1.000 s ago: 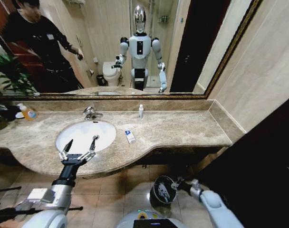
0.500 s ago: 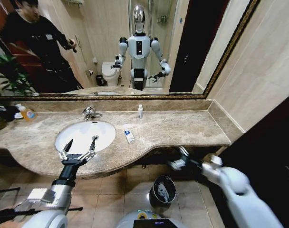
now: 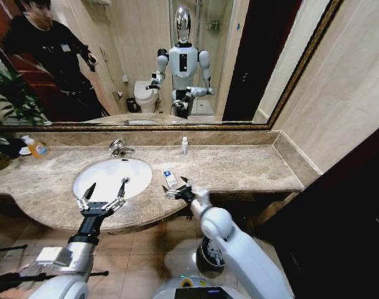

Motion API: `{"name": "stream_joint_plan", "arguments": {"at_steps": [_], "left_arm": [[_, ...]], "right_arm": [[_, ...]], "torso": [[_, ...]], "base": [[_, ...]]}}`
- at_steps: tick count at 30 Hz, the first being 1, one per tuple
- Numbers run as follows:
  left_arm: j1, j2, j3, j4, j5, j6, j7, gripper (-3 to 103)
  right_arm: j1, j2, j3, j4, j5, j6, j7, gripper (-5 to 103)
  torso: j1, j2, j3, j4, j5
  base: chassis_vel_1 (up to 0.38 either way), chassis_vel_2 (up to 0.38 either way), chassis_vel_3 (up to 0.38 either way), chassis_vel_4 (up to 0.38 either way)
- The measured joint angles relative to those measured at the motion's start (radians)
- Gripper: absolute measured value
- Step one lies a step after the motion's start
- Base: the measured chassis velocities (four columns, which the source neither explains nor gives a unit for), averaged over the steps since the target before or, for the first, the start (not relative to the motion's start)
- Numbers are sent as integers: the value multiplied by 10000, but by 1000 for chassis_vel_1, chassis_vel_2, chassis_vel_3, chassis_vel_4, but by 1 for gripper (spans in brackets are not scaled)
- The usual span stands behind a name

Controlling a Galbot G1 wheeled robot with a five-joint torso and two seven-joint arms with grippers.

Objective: Pick up the trash from the sink and place it in the trash bin.

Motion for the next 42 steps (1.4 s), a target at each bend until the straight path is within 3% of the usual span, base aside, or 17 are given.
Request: {"name": "stream_joint_plan", "arguments": {"at_steps": [6, 22, 23, 26, 27, 28, 30, 32, 33, 35, 41, 42], "left_arm": [[0, 0, 0, 0, 0, 0, 1, 100], [0, 0, 0, 0, 0, 0, 0, 100], [0, 0, 0, 0, 0, -1, 0, 100], [0, 0, 0, 0, 0, 0, 0, 100], [0, 0, 0, 0, 0, -1, 0, 100], [0, 0, 0, 0, 0, -1, 0, 100], [0, 0, 0, 0, 0, 0, 0, 100], [0, 0, 0, 0, 0, 0, 0, 100], [0, 0, 0, 0, 0, 0, 0, 100], [0, 0, 0, 0, 0, 0, 0, 100], [0, 0, 0, 0, 0, 0, 0, 100], [0, 0, 0, 0, 0, 0, 0, 100]], "right_arm": [[1194, 686, 23, -1707, -96, 257, 204, 100], [2019, 832, -9, -3043, 821, -104, 327, 100], [2034, 818, -38, -3089, 810, -104, 329, 95], [2045, 790, -82, -3139, 773, -102, 330, 95], [2048, 771, -99, -3144, 764, -99, 331, 85], [2048, 771, -99, -3144, 764, -99, 331, 85], [2058, 700, -164, -3145, 745, -69, 331, 74], [2058, 660, -196, -3119, 745, -60, 332, 74], [2057, 628, -221, -3088, 744, -50, 333, 57], [2057, 605, -232, -3071, 739, -40, 335, 57], [1987, 408, -273, -2899, 690, 121, 334, 30], [1987, 408, -273, -2899, 690, 121, 334, 30]], "torso": [[0, 0, -1, 0, 0], [-1, 0, -1, -1, 5], [-1, 0, -1, -1, 5], [-1, 0, -1, -1, 5], [-1, 0, -1, -1, 5], [-1, 0, -1, -1, 5], [-1, 0, -2, -1, 5], [-1, 0, -2, -1, 5], [-1, 0, -2, -1, 5], [-1, 0, -2, -1, 5], [-1, 0, -1, -1, 5], [-1, 0, -1, -1, 5]], "base": [[0, 0, 0, 0], [0, 0, 0, 0], [0, 0, 0, 0], [0, 0, 0, 0], [0, 0, 0, 0], [0, 0, 0, 0], [0, 0, 0, 0], [0, 0, 0, 0], [0, 0, 0, 0], [0, 0, 0, 0], [0, 0, 0, 0], [0, 0, 0, 0]]}}
